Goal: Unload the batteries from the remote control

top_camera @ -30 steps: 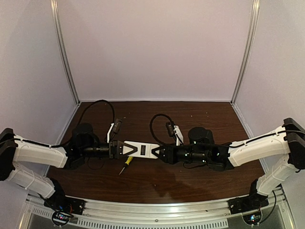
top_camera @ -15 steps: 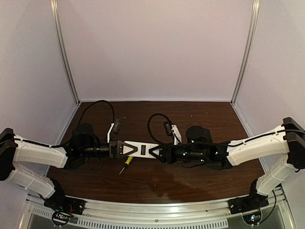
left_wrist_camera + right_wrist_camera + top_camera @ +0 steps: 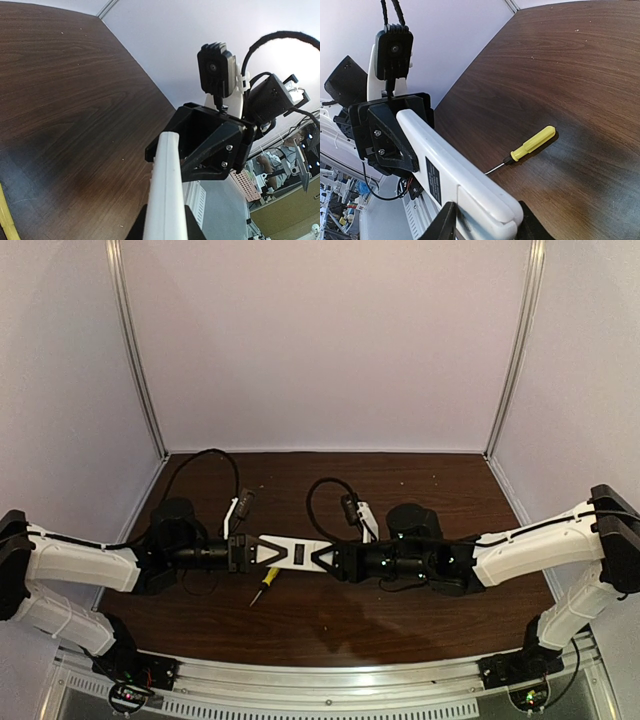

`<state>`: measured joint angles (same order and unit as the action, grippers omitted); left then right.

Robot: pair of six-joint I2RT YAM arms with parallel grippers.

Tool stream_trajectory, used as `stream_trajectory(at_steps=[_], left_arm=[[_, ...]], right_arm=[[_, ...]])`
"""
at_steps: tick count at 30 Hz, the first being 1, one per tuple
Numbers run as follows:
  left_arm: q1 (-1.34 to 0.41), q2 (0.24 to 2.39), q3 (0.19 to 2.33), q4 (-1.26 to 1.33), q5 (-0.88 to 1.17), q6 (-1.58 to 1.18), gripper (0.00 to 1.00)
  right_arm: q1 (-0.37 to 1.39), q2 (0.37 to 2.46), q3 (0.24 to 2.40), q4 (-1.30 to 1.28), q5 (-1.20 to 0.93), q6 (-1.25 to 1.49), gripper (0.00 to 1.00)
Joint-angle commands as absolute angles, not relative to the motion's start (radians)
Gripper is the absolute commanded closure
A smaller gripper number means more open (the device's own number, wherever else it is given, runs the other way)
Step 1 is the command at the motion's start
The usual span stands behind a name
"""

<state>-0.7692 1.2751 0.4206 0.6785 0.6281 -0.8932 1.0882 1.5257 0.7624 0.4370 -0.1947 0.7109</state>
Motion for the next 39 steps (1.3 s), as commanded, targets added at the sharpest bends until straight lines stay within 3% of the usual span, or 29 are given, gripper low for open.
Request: stream_trajectory(at_steps=[1, 17, 24, 39], left_arm=[[-0.776, 1.253, 0.436, 0.721, 0.63, -0.898, 1.0], [-0.776, 1.254, 0.433, 0.749, 0.666, -0.91, 1.0], [-0.776, 1.271, 0.428, 0.81, 0.717, -0.939, 1.0], [-0.776, 1.27, 0.43, 0.803, 0.706, -0.934, 1.0]], right_arm=[[1.095, 1.543, 0.768, 0.418, -0.155, 0.684, 0.69], [1.094, 1.525, 0.72, 0.45, -0.168, 0.677, 0.73], [1.094, 1.493, 0.686, 0.476, -0.183, 0.664, 0.68], [1.094, 1.454, 0.674, 0.454, -0.186, 0.66, 0.68]])
